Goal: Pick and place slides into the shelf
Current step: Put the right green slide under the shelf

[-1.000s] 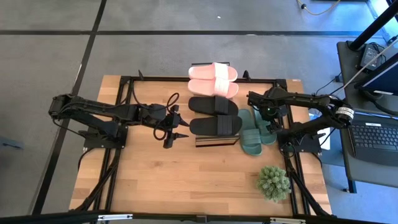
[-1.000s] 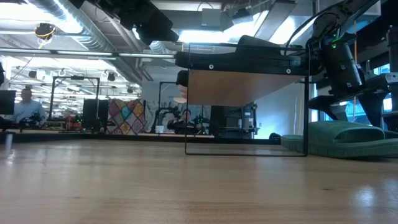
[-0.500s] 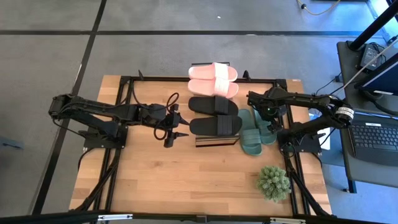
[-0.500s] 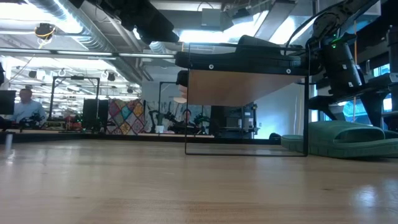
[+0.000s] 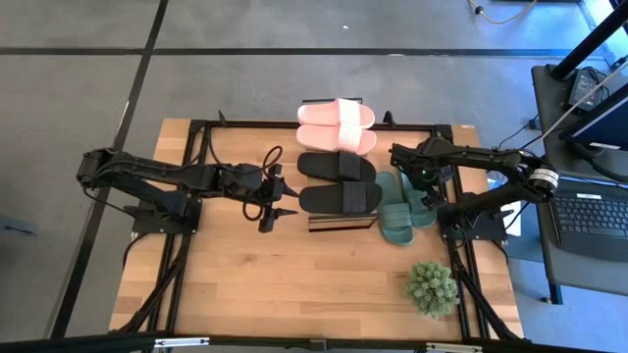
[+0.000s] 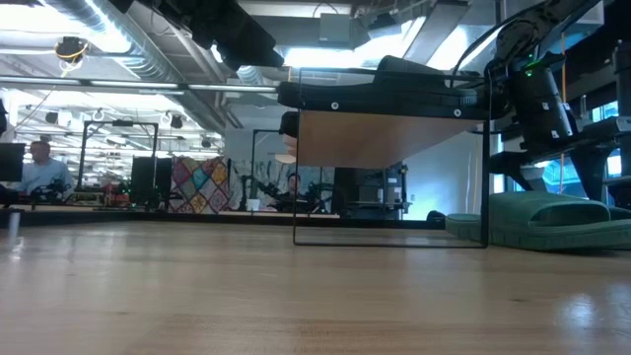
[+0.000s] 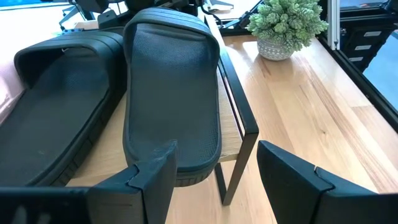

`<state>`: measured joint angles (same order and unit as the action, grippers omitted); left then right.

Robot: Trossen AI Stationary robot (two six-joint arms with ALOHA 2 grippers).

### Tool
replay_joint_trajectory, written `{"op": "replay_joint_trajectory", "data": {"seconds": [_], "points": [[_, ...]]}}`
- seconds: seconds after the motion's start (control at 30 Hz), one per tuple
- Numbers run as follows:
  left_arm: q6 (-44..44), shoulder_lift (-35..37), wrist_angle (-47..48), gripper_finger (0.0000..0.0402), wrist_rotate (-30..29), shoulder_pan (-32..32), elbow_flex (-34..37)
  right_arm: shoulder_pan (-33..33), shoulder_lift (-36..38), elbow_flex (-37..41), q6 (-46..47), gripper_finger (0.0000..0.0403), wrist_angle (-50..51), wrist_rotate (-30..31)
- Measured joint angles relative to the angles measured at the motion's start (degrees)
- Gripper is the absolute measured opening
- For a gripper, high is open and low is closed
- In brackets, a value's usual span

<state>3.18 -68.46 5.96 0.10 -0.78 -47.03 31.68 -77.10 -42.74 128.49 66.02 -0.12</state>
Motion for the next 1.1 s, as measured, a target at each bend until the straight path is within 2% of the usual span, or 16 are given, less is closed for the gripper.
{"op": "replay_joint_trajectory", "data": {"seconds": [0.3,0.83,1.1], "points": [[0.0,0.0,0.0,0.0212,0.0,0.0,0.0,0.0,0.0,0.0,0.0,0.0285,0.0,-0.8],[0.0,0.0,0.0,0.0212,0.0,0.0,0.0,0.0,0.0,0.0,0.0,0.013,-0.2,-1.5],[0.0,0.0,0.0,0.0212,0.0,0.0,0.0,0.0,0.0,-0.1,0.0,0.0078,-0.2,-1.4]]}}
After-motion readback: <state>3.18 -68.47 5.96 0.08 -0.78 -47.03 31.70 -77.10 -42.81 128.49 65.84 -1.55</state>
